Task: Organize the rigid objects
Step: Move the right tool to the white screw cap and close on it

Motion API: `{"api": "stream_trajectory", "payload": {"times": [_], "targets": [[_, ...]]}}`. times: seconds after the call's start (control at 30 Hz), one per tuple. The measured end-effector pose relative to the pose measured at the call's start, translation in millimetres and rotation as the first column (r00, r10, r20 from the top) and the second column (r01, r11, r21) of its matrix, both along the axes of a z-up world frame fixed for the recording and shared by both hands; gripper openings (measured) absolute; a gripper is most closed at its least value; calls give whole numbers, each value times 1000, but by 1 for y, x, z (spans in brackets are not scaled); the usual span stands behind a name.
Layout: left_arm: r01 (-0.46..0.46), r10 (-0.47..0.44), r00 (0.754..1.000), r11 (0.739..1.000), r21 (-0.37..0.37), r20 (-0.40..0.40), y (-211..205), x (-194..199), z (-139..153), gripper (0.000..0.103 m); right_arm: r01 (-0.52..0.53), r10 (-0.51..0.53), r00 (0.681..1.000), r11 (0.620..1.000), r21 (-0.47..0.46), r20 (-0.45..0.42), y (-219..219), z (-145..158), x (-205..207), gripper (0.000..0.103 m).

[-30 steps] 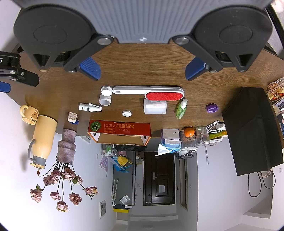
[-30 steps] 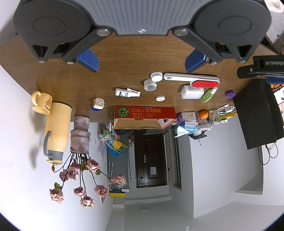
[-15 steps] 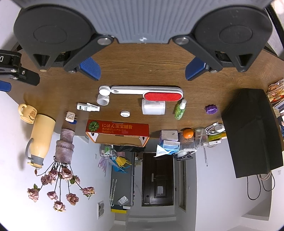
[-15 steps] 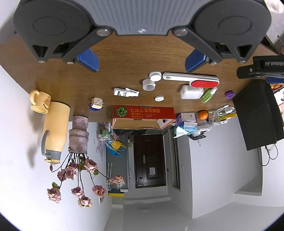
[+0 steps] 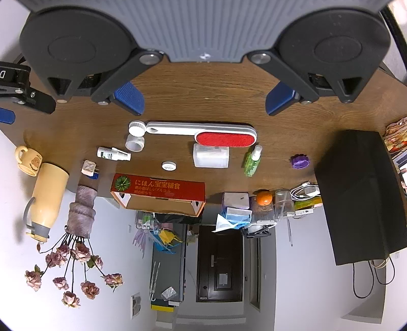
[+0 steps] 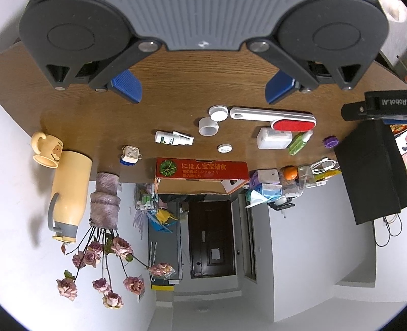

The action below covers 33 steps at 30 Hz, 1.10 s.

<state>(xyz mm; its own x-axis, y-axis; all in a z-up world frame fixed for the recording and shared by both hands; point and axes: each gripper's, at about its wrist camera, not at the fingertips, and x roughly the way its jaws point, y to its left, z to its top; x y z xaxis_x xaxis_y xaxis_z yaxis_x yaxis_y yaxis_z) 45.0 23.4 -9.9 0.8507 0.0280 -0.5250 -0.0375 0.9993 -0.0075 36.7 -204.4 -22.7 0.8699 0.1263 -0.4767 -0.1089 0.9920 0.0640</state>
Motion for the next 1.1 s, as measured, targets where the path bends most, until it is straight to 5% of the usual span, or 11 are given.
{"api": "stream_trajectory", "payload": {"times": [1.1], "targets": [[18, -20, 996, 1000, -25, -91, 22, 93, -28, 103, -29, 29, 996, 1000, -6, -83, 29, -22, 96, 103]]}}
